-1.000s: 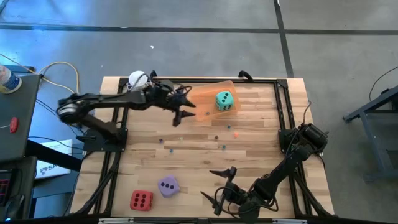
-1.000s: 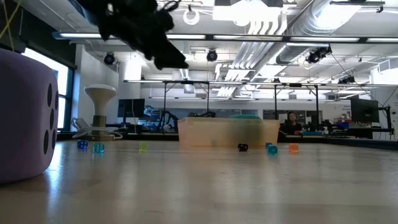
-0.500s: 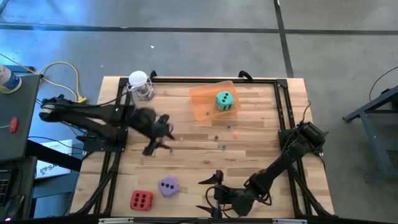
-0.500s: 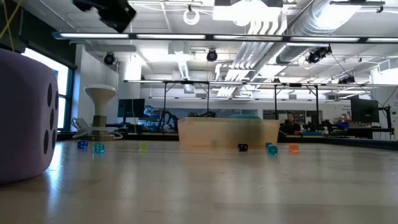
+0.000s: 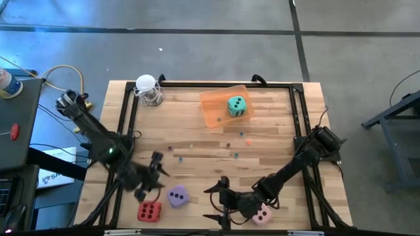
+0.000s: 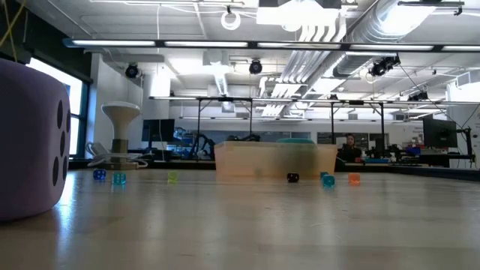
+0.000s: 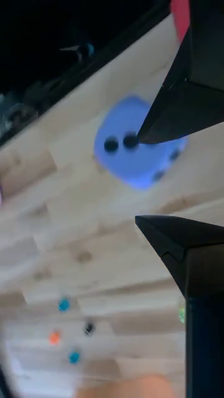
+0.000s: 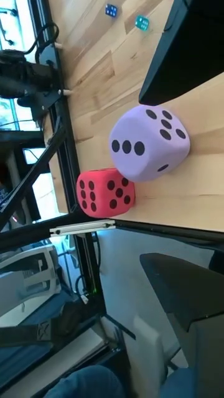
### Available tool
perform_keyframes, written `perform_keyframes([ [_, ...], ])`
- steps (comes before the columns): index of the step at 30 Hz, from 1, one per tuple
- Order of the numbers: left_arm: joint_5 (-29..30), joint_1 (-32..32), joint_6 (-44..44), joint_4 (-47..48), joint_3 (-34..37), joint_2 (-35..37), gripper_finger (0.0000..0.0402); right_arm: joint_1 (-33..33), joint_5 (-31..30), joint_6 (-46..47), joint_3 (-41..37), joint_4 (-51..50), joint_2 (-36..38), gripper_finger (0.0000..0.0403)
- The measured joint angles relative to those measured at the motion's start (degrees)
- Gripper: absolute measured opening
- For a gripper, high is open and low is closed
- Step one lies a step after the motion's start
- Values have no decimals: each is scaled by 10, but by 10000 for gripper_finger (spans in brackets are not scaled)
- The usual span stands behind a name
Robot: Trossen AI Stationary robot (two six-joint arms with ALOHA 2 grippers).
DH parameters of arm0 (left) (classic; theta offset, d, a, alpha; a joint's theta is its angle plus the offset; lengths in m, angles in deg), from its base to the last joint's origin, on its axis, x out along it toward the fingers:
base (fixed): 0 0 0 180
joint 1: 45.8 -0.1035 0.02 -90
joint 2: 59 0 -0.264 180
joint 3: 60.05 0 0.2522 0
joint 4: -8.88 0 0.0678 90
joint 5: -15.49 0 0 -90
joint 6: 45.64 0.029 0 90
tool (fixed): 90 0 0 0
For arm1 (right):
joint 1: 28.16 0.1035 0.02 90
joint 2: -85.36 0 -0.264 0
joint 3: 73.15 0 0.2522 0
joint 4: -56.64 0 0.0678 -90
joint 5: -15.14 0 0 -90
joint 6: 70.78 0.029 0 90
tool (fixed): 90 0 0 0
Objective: Pick & Place Dice
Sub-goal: Put the purple die into the orange bin
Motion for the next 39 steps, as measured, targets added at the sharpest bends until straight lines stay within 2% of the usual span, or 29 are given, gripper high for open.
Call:
perform_keyframes([
  [3, 3, 36, 5, -16, 0, -26, 191, -1, 1, 0, 0, 0, 0, 400],
  [5, 5, 51, 39, -17, 0, -40, 191, -3, 1, 0, 0, 0, 0, 400],
  [8, 6, 59, 78, -31, 0, -58, 191, -4, 1, -11, 0, 0, 0, 400],
  [14, 7, 59, 81, -57, 0, -89, 201, -9, 1, -14, 0, -1, 0, 400],
  [18, 11, 59, 93, -70, 0, -103, 238, -9, 0, -14, 0, -2, 0, 400],
  [29, 109, 65, 81, -94, 0, -128, 357, -9, 1, -14, 0, -2, 0, 400],
  [34, 113, 66, 81, -96, 0, -140, 385, -9, 1, -14, 0, -2, 0, 400],
  [39, 127, 66, 81, -105, 0, -155, 393, -9, 1, -14, 0, -3, 0, 400],
])
